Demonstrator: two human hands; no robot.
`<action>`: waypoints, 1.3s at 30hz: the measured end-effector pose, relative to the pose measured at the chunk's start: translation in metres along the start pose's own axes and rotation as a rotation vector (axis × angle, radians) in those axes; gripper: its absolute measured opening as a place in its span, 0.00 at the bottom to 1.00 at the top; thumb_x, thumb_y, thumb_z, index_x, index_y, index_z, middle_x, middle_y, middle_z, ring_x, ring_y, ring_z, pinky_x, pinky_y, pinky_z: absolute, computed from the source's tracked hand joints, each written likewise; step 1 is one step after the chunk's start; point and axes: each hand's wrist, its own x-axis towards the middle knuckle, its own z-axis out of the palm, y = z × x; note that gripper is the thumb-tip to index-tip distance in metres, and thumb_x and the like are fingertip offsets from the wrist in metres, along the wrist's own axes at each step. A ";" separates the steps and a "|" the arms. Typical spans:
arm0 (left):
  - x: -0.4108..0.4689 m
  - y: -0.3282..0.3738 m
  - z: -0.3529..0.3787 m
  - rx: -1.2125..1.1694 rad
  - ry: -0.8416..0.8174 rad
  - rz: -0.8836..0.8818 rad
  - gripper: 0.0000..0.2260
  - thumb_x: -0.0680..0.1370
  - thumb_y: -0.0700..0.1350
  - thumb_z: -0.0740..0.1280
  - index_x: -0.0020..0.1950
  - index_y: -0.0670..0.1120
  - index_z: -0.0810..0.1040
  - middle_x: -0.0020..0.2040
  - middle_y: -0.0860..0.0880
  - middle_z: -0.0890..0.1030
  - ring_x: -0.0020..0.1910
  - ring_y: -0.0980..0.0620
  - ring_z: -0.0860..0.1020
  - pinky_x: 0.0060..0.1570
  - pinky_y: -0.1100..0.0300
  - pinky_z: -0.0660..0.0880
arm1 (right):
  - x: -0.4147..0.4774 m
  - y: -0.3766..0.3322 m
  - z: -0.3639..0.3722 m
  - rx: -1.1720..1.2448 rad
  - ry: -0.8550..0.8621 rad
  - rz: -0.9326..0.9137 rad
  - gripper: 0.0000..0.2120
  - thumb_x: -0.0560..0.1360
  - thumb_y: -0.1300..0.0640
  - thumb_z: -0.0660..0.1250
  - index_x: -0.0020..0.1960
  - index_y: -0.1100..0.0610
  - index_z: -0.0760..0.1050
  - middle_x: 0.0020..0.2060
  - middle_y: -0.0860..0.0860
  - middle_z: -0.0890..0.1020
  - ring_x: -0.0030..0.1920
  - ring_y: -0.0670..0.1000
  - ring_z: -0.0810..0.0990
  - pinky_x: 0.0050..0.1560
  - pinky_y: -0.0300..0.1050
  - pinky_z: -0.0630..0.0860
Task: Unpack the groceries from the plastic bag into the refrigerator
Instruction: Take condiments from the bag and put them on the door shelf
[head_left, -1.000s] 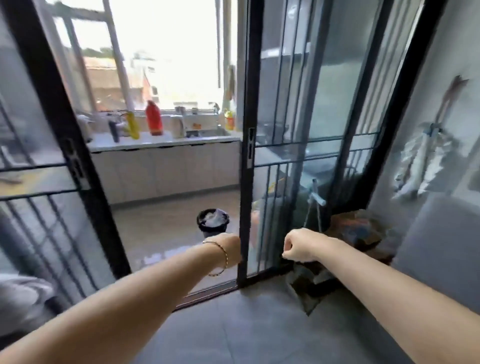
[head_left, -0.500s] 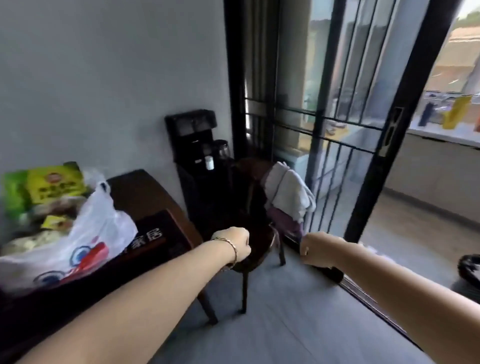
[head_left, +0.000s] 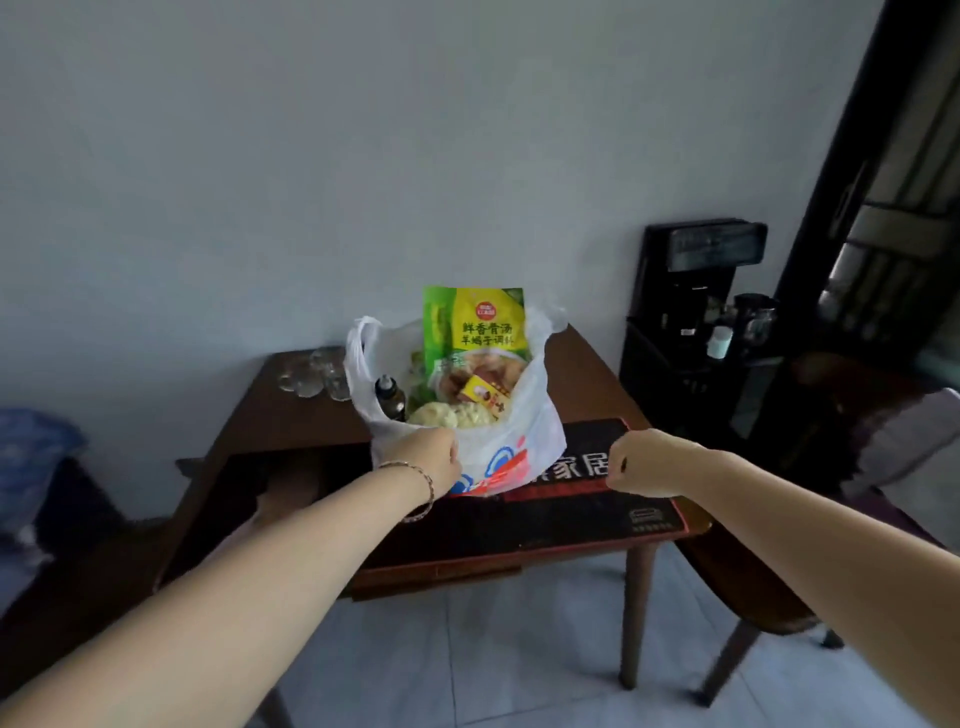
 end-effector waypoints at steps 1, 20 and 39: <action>0.013 -0.020 -0.006 -0.007 0.033 0.000 0.09 0.77 0.45 0.59 0.54 0.49 0.76 0.59 0.48 0.76 0.55 0.45 0.76 0.46 0.62 0.67 | 0.019 -0.014 -0.006 0.004 0.013 -0.007 0.14 0.78 0.56 0.57 0.54 0.62 0.77 0.50 0.54 0.78 0.50 0.54 0.77 0.47 0.42 0.71; 0.168 -0.120 -0.019 0.115 0.029 0.070 0.14 0.75 0.56 0.66 0.54 0.48 0.74 0.53 0.52 0.72 0.46 0.50 0.77 0.37 0.60 0.68 | 0.282 -0.068 -0.030 -0.059 0.088 -0.412 0.28 0.71 0.48 0.68 0.69 0.48 0.65 0.68 0.49 0.68 0.69 0.52 0.66 0.65 0.51 0.68; 0.271 -0.031 -0.108 -0.442 0.363 0.625 0.11 0.64 0.49 0.75 0.37 0.47 0.74 0.34 0.52 0.76 0.32 0.56 0.71 0.33 0.67 0.68 | 0.219 -0.016 -0.113 0.393 0.749 0.151 0.12 0.67 0.46 0.72 0.47 0.51 0.80 0.37 0.46 0.74 0.36 0.48 0.74 0.37 0.47 0.73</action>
